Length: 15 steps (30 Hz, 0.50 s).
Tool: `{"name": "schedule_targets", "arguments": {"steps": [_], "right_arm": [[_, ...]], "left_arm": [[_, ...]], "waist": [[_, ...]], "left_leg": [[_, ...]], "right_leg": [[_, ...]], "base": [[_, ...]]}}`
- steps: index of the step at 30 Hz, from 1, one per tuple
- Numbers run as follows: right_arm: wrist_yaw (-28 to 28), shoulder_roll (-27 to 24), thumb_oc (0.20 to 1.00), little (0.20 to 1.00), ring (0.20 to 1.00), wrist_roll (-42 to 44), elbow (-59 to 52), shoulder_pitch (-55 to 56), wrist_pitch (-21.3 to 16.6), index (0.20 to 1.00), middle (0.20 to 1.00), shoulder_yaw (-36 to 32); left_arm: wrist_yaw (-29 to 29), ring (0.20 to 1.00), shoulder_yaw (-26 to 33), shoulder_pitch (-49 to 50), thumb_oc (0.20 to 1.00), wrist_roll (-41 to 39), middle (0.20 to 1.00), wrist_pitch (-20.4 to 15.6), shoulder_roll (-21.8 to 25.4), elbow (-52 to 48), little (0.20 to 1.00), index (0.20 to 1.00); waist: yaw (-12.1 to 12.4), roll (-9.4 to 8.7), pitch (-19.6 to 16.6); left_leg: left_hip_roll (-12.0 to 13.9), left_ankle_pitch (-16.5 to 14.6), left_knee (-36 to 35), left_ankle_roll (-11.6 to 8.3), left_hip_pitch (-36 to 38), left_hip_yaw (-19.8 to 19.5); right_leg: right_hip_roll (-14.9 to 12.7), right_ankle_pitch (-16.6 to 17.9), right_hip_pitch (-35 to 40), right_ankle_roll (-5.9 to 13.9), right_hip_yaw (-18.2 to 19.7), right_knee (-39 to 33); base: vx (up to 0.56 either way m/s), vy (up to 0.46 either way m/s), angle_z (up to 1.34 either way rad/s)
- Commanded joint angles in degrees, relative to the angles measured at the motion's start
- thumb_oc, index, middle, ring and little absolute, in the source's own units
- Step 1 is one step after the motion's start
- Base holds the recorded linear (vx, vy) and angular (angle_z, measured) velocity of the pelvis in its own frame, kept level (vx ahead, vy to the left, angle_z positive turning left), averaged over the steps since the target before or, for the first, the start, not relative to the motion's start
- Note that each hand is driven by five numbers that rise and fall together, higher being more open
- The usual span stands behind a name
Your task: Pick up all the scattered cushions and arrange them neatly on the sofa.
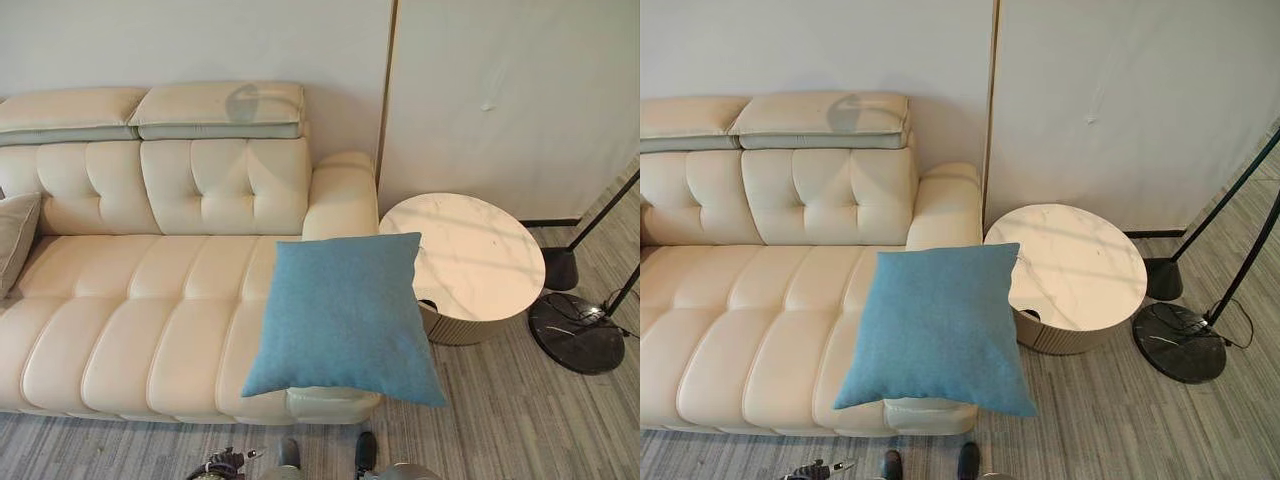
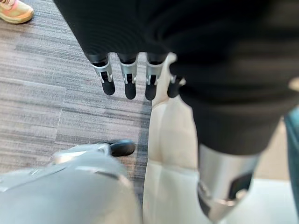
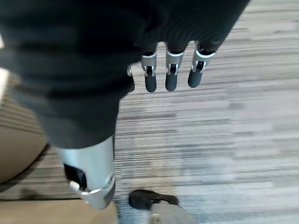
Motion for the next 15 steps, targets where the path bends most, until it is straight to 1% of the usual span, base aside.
{"name": "schedule_targets", "arguments": {"steps": [1,3,4,5,7,9,10,11,13,15], "right_arm": [[-1.5,-1.8,1.000,1.000,1.000,0.5,4.0,-1.0,0.9,1.000,1.000,-1.5],[-0.9,-7.5,1.000,1.000,1.000,-0.2,6.7,-2.4,2.0,1.000,1.000,-4.4],[0.0,-14.4,1.000,1.000,1.000,-0.7,7.9,-5.7,2.6,1.000,1.000,-6.0],[0.0,-14.4,1.000,1.000,1.000,-0.7,8.0,-5.7,2.6,1.000,1.000,-6.0],[1.4,-21.4,1.000,1.000,1.000,-1.6,7.6,-9.3,2.9,1.000,1.000,-6.8],[1.9,-25.6,1.000,1.000,1.000,-1.9,6.9,-12.0,2.8,1.000,1.000,-6.8],[2.3,-29.3,1.000,1.000,1.000,-2.1,5.6,-15.3,2.9,1.000,1.000,-6.0],[2.3,-29.4,1.000,1.000,1.000,-2.1,5.7,-15.4,2.9,1.000,1.000,-5.9],[2.0,-31.0,1.000,1.000,1.000,-1.8,2.5,-19.3,2.8,1.000,1.000,-4.0],[1.3,-30.7,1.000,1.000,1.000,-1.8,-2.9,-22.2,2.6,1.000,1.000,-1.4]], "left_arm": [[1.4,1.000,0.3,0.7,1.000,1.7,1.000,-0.4,3.2,2.7,1.000,1.000],[1.0,1.000,2.7,-1.0,1.000,2.5,1.000,0.2,8.3,4.7,1.000,1.000],[0.3,1.000,3.4,-4.4,1.000,3.2,1.000,0.5,13.7,5.9,1.000,1.000],[0.3,1.000,3.4,-4.4,1.000,3.2,1.000,0.5,13.7,5.9,1.000,1.000],[-0.7,1.000,3.7,-8.4,1.000,2.3,1.000,0.9,18.6,6.2,1.000,1.000],[-1.2,1.000,4.2,-10.8,1.000,0.5,1.000,0.7,21.0,5.7,1.000,1.000],[-1.7,1.000,4.5,-14.1,1.000,-4.0,1.000,0.4,22.9,4.3,1.000,1.000],[-1.7,1.000,4.5,-14.2,1.000,-4.0,1.000,0.4,22.9,4.4,1.000,1.000],[-1.7,1.000,4.2,-17.2,1.000,-8.6,1.000,0.0,23.2,2.2,1.000,1.000],[-1.3,1.000,4.2,-18.6,1.000,-12.9,1.000,-0.2,22.2,0.5,1.000,1.000]], "waist": [[-0.3,-1.77,-1.9],[-0.5,-2.27,-2.4],[-0.6,-2.64,-2.4],[-0.6,-2.64,-2.5],[-0.8,-2.87,-2.8],[-0.7,-2.89,-2.9],[-0.6,-2.81,-3.1],[-0.7,-2.79,-3.0],[-0.8,-2.82,-3.2],[-0.9,-2.73,-3.2]], "left_leg": [[-3.4,-0.9,-0.5,1.81,0.4,2.1],[-3.7,-1.8,-0.5,2.04,1.0,2.7],[-3.9,-2.4,-0.5,2.20,1.3,3.7],[-4.0,-2.3,-0.5,2.21,1.2,3.7],[-4.2,-2.6,-0.5,2.39,1.1,4.7],[-4.3,-2.8,-0.5,2.58,1.1,5.4],[-4.5,-3.1,-0.5,2.75,1.1,5.7],[-4.5,-3.1,-0.5,2.75,1.1,5.7],[-4.7,-3.3,-0.5,2.97,1.3,6.0],[-4.8,-3.4,-0.5,3.14,1.4,6.4]], "right_leg": [[-4.6,-4.8,2.7,8.59,0.3,0.1],[-5.0,-4.5,2.8,9.43,0.8,0.1],[-5.4,-3.9,2.6,10.15,1.6,0.1],[-5.4,-3.9,2.5,10.15,1.6,0.1],[-5.6,-3.1,1.8,10.82,2.7,0.1],[-5.8,-2.8,1.4,11.27,3.2,0.1],[-6.0,-2.7,1.2,11.69,3.6,0.1],[-6.0,-2.7,1.2,11.70,3.6,0.1],[-6.2,-2.5,1.1,12.01,4.0,0.1],[-6.3,-2.2,0.9,12.20,4.6,0.1]], "base": [[0.10,0.229,-0.07],[0.08,0.228,-0.17],[0.03,0.138,-0.13],[0.01,0.134,-0.21],[0.00,0.108,-0.36],[0.01,0.126,-0.33],[0.02,0.105,-0.23],[0.02,0.092,-0.17],[0.02,0.066,-0.06],[0.02,0.069,-0.10]]}}
